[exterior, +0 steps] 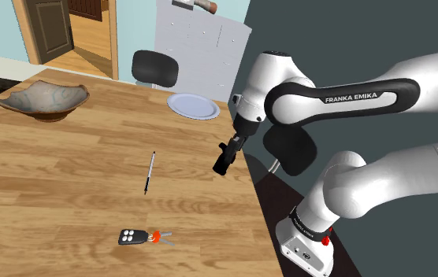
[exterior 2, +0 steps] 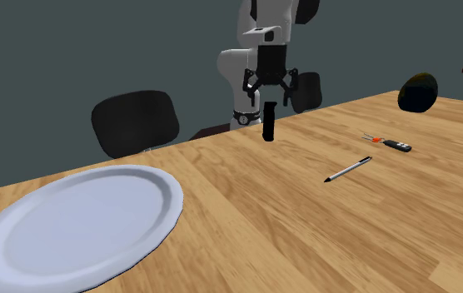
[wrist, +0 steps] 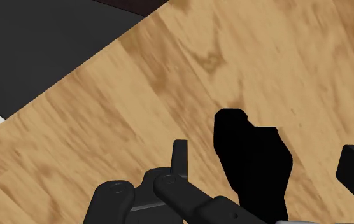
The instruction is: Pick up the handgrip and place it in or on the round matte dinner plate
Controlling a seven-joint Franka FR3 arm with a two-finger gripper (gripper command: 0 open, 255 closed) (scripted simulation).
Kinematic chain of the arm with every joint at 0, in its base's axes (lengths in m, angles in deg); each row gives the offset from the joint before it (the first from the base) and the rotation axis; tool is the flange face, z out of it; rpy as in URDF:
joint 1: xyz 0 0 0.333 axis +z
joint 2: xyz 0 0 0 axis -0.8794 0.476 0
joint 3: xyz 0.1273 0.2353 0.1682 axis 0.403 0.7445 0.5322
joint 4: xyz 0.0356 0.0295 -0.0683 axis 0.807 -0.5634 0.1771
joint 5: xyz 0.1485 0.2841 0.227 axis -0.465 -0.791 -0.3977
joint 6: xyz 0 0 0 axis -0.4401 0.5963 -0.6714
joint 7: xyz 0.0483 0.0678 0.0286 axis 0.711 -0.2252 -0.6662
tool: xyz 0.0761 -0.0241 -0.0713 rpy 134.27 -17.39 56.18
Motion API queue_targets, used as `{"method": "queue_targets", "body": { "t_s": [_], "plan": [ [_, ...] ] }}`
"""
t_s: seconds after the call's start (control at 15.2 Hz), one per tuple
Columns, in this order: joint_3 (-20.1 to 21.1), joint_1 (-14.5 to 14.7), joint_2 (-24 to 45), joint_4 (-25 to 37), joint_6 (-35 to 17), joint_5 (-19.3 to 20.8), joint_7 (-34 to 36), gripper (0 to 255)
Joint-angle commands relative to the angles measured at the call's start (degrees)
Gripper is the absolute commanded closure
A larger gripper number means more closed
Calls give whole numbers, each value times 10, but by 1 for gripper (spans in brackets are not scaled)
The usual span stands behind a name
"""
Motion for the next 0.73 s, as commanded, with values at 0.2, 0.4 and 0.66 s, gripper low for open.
{"method": "queue_targets", "body": {
  "t_s": [0.2, 0.4, 0.66],
  "plan": [
    [4, 1, 15, -20, -36, -3, -2, 0],
    [4, 1, 15, -20, -36, -3, -2, 0],
    [4, 1, 15, -20, -36, -3, -2, 255]
  ]
}}
